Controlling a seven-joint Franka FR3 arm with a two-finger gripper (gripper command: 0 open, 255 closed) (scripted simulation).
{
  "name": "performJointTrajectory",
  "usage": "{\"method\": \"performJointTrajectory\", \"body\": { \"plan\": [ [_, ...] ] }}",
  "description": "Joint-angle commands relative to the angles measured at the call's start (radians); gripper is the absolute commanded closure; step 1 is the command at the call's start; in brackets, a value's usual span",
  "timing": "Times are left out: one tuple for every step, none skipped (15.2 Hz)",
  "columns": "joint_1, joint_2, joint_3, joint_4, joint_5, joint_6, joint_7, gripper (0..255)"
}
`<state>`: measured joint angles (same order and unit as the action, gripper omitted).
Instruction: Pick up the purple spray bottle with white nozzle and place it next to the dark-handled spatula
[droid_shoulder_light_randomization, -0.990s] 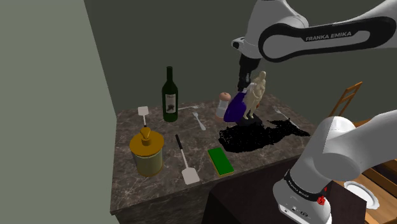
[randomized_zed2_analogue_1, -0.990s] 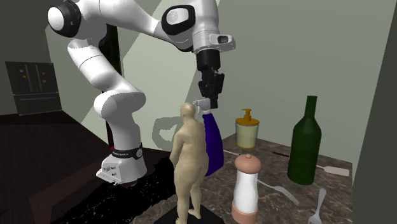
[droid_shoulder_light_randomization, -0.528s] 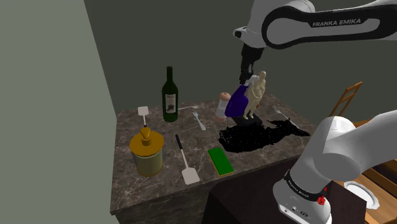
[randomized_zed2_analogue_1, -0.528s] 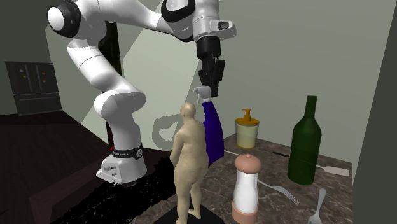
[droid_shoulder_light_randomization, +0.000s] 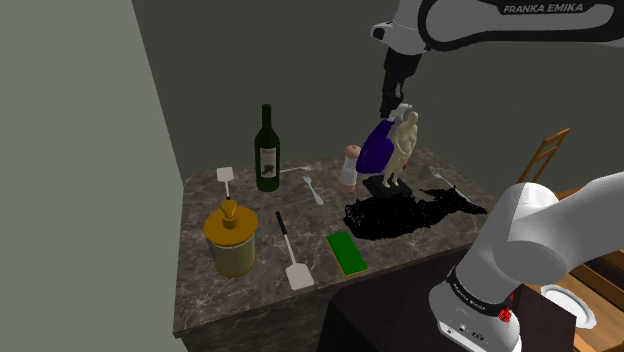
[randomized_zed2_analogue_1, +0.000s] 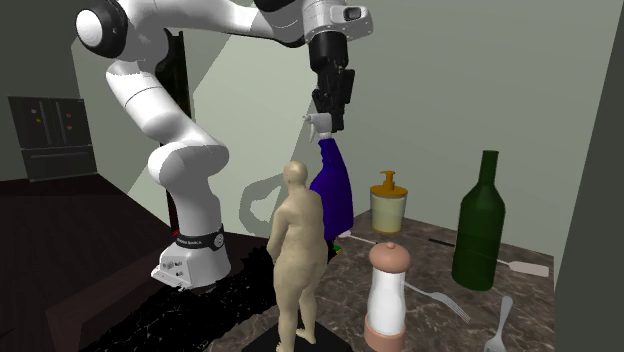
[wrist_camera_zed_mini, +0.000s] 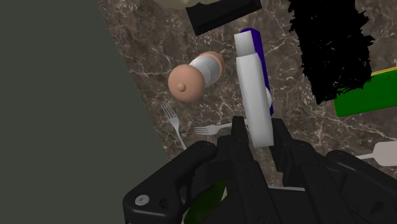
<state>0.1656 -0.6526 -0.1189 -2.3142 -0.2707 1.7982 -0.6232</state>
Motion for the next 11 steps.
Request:
{"method": "performJointTrajectory", "body": {
  "plan": [
    [0.001, 0.004, 0.002, 0.030, 0.003, -0.025, -0.005, 255],
    [0.001, 0.007, 0.004, 0.045, 0.004, -0.038, -0.007, 255],
    [0.002, 0.009, 0.005, 0.060, 0.006, -0.050, -0.009, 255],
    [0.002, 0.012, 0.006, 0.075, 0.007, -0.063, -0.012, 255],
    [0.002, 0.015, 0.007, 0.091, 0.008, -0.075, -0.014, 255],
    [0.003, 0.018, 0.008, 0.107, 0.010, -0.087, -0.017, 255],
    [0.003, 0.022, 0.008, 0.123, 0.011, -0.100, -0.019, 255],
    [0.003, 0.025, 0.009, 0.139, 0.012, -0.112, -0.022, 255],
    [0.003, 0.029, 0.010, 0.155, 0.013, -0.124, -0.024, 255],
    [0.003, 0.033, 0.011, 0.171, 0.014, -0.136, -0.027, 255],
    [0.004, 0.037, 0.012, 0.188, 0.015, -0.149, -0.029, 255]
  ]
}}
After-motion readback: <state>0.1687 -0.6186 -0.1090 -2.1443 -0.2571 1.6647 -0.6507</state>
